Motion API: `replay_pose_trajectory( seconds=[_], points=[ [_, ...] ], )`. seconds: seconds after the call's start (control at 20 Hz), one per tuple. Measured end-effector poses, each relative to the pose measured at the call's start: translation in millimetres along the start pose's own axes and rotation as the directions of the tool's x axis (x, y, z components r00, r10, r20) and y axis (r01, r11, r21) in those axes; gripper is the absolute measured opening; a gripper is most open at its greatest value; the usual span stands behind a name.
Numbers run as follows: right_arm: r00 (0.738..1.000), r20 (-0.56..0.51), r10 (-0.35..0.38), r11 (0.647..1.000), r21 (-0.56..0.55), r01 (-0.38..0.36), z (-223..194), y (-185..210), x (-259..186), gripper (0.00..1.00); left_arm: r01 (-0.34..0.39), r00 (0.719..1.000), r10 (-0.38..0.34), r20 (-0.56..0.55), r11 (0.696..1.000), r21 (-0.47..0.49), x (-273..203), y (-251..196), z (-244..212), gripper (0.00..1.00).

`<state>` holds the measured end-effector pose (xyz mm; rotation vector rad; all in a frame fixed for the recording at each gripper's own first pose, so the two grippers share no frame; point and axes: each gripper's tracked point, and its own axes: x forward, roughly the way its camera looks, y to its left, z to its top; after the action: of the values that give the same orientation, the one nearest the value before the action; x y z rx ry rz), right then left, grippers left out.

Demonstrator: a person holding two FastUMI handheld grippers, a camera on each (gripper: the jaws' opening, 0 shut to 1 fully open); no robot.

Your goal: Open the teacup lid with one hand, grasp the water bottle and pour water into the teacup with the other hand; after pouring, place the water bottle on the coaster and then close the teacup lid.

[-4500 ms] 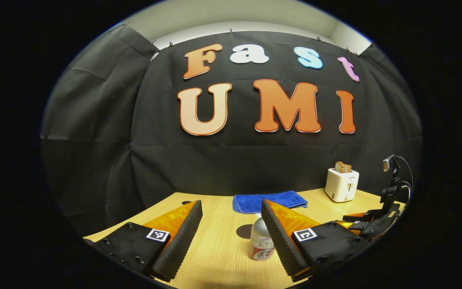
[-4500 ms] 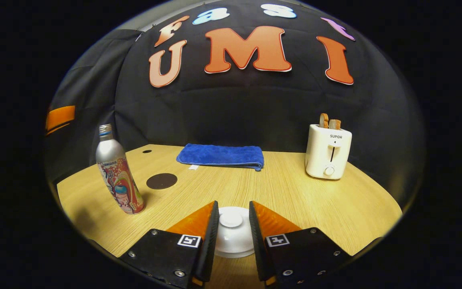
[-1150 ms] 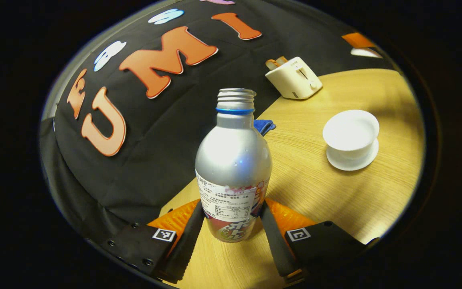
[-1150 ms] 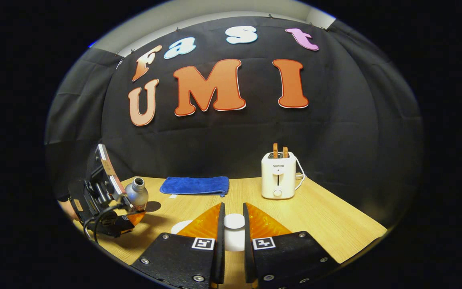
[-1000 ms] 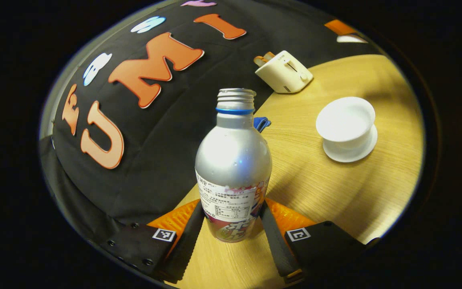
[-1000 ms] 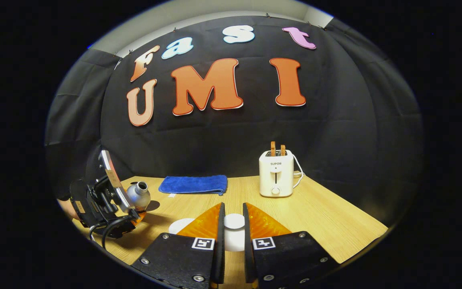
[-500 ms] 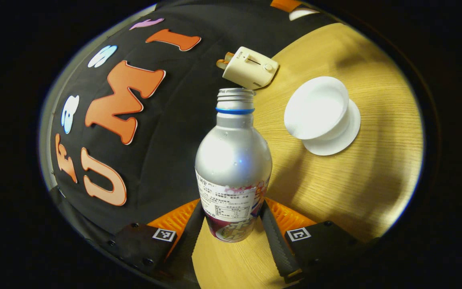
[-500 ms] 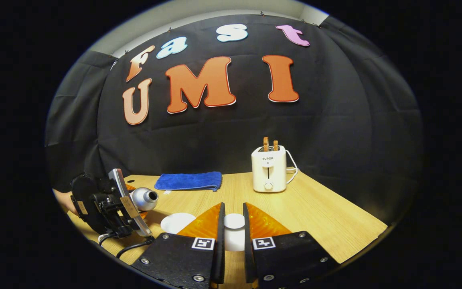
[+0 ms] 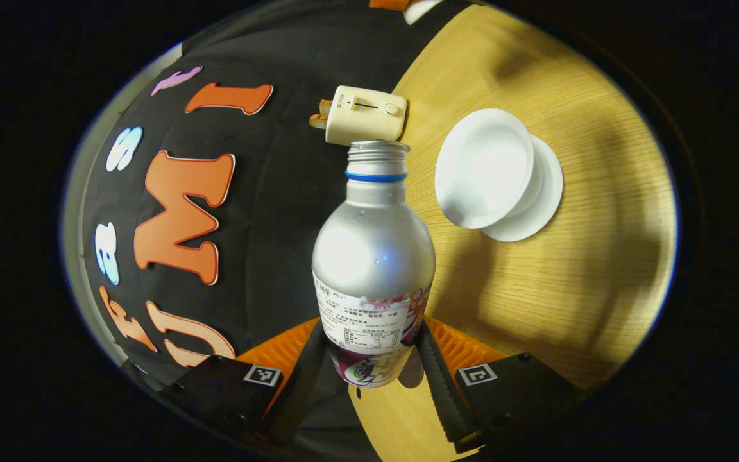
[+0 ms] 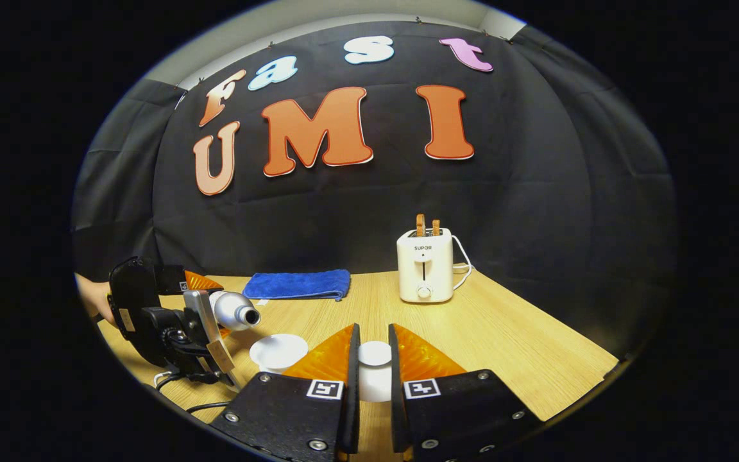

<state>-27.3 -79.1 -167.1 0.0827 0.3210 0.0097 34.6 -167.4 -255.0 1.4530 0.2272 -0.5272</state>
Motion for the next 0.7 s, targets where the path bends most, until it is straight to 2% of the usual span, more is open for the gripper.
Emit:
replay_pose_trajectory(
  seconds=[0.35,0.7],
  points=[
    [1.0,-0.011,0.012,1.0,-0.005,-0.013,-4,3,-2,0.2,0.026,1.0,-0.026,-0.002,0.993,0.114,8,1,-2,0.84],
    [1.0,-0.015,0.02,1.0,-0.008,-0.02,-6,6,-4,0.2,-0.016,1.0,0.013,0.011,0.963,0.268,9,17,1,0.84]
  ],
)
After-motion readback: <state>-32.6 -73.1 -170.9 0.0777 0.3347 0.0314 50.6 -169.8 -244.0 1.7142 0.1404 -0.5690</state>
